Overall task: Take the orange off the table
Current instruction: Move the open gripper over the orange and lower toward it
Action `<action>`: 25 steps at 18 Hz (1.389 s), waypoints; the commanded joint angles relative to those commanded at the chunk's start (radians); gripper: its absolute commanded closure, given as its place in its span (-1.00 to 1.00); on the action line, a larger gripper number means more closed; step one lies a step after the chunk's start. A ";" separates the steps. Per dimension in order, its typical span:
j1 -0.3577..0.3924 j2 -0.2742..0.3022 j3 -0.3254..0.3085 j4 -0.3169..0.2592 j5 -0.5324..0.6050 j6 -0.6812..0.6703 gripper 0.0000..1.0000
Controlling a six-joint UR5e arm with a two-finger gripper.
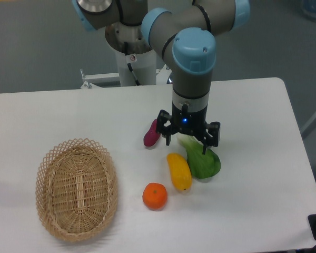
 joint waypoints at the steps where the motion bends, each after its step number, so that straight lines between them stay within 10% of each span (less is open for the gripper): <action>1: 0.000 -0.002 -0.001 0.000 0.000 0.001 -1.00; 12: -0.093 -0.143 0.011 0.071 0.009 -0.389 -1.00; 25: -0.172 -0.259 0.002 0.149 0.093 -0.497 -1.00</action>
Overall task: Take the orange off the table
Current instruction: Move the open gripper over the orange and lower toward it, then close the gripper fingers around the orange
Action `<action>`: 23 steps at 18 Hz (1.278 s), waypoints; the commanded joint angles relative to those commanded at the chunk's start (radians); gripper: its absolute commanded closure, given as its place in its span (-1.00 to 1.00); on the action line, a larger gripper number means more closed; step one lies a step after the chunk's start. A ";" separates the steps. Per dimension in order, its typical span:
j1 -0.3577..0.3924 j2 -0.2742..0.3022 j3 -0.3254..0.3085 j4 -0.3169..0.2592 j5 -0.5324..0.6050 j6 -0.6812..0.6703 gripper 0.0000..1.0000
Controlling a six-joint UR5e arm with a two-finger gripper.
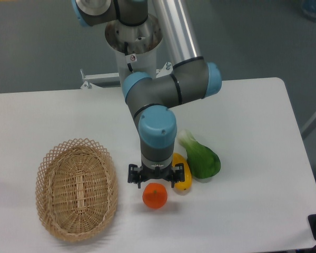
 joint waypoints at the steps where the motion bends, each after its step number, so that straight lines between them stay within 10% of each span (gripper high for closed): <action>1: 0.000 -0.003 -0.003 0.003 0.005 -0.002 -1.00; 23: -0.020 -0.069 -0.022 0.107 0.035 -0.055 -1.00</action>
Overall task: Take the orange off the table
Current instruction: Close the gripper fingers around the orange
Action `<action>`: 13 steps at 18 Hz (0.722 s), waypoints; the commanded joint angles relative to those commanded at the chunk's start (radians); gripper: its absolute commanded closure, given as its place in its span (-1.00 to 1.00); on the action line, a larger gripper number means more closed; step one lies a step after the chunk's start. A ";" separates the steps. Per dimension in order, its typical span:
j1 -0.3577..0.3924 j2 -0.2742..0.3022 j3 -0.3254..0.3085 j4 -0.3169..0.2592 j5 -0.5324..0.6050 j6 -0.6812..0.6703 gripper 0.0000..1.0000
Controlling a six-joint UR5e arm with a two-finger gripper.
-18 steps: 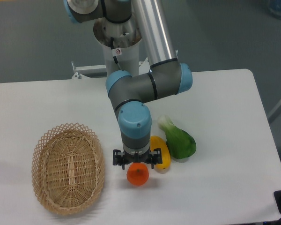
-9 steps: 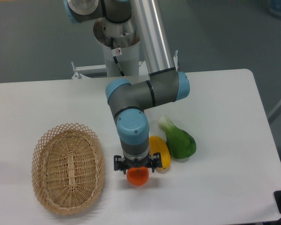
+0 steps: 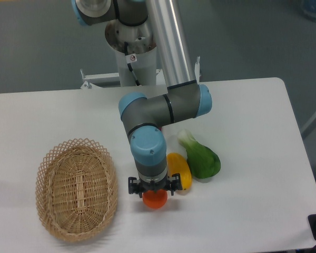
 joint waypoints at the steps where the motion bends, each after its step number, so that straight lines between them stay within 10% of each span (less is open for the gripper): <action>1: 0.000 -0.003 0.002 0.002 0.000 0.000 -1.00; 13: 0.000 -0.015 0.000 0.020 0.005 0.002 -1.00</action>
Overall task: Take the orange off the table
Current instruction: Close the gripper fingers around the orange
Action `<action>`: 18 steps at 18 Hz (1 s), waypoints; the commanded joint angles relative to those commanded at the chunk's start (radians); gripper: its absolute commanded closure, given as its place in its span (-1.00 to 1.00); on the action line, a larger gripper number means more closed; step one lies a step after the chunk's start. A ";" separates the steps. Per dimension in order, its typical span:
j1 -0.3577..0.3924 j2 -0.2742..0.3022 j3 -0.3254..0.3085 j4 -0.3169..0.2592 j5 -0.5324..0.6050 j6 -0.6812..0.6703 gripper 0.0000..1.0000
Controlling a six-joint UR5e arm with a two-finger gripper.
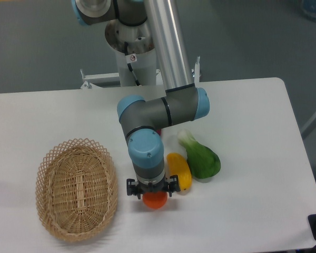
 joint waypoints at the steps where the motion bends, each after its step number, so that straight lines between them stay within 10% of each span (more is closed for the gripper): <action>1: -0.002 -0.002 0.000 -0.002 0.015 -0.002 -0.90; 18: -0.011 0.014 0.017 -0.006 0.083 0.003 -0.44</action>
